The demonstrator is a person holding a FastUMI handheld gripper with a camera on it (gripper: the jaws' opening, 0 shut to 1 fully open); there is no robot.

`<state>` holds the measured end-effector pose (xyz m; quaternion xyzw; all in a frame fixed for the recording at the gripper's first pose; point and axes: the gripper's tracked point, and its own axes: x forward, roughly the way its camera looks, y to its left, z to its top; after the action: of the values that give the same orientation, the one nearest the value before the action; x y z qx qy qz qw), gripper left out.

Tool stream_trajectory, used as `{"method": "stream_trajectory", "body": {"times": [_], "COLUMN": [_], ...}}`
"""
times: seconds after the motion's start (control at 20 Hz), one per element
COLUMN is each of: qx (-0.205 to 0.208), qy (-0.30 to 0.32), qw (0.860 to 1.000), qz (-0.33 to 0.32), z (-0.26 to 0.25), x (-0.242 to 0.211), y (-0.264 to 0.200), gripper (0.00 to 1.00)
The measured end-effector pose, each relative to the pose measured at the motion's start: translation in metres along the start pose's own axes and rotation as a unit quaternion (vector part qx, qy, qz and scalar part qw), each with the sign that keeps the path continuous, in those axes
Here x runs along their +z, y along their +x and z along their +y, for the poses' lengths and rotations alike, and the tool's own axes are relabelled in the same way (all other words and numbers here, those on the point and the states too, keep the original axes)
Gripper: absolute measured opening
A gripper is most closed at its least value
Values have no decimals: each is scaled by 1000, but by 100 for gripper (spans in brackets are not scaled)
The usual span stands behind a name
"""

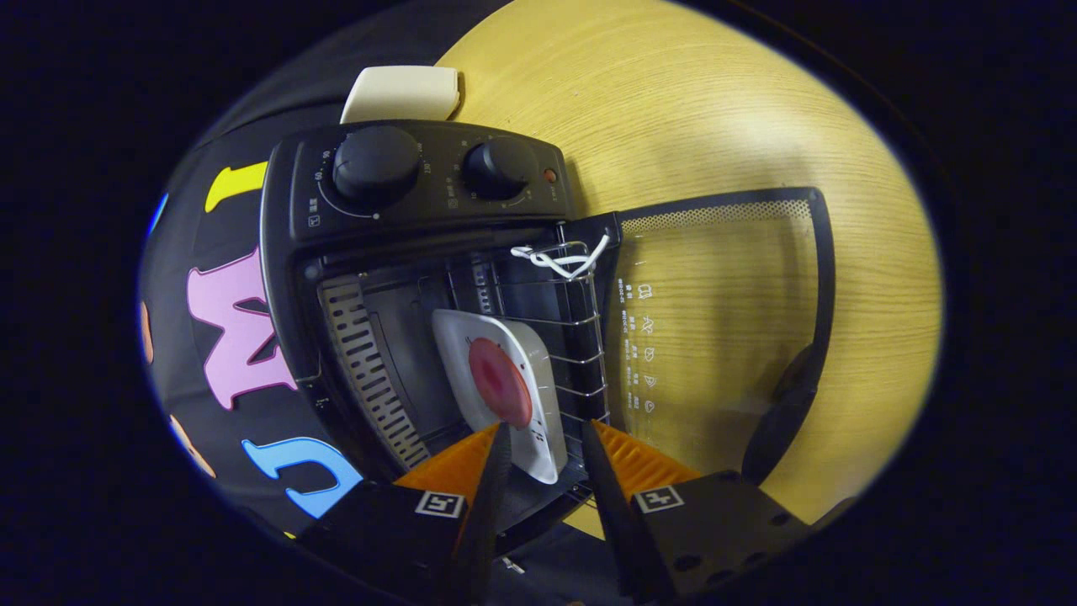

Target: Open the toaster oven, put the food inside, and close the toaster oven door.

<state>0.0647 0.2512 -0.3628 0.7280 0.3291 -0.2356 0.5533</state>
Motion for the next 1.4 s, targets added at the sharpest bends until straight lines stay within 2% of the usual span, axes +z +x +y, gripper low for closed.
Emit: {"method": "stream_trajectory", "body": {"times": [0.05,0.15,0.25,0.35,0.45,0.6,0.7,0.85,1.05,1.4], "qx": [1,-11,-22,-12,-12,0,6,7,0,-67], "qy": [-3,-23,-60,-101,-159,-247,-303,-411,-558,-699], "qw": [1000,1000,997,993,985,964,945,902,820,699], "qz": [5,18,30,51,67,98,119,135,129,138], "z": [0,-8,-17,-16,-19,-20,-24,-34,-54,-119], "x": [0,0,-2,-7,-9,-14,-19,-24,-25,-17], "y": [-5,-18,-31,-46,-65,-97,-113,-136,-154,-142], "gripper": [63,98,99,99,99,99,99,99,99,99]}}
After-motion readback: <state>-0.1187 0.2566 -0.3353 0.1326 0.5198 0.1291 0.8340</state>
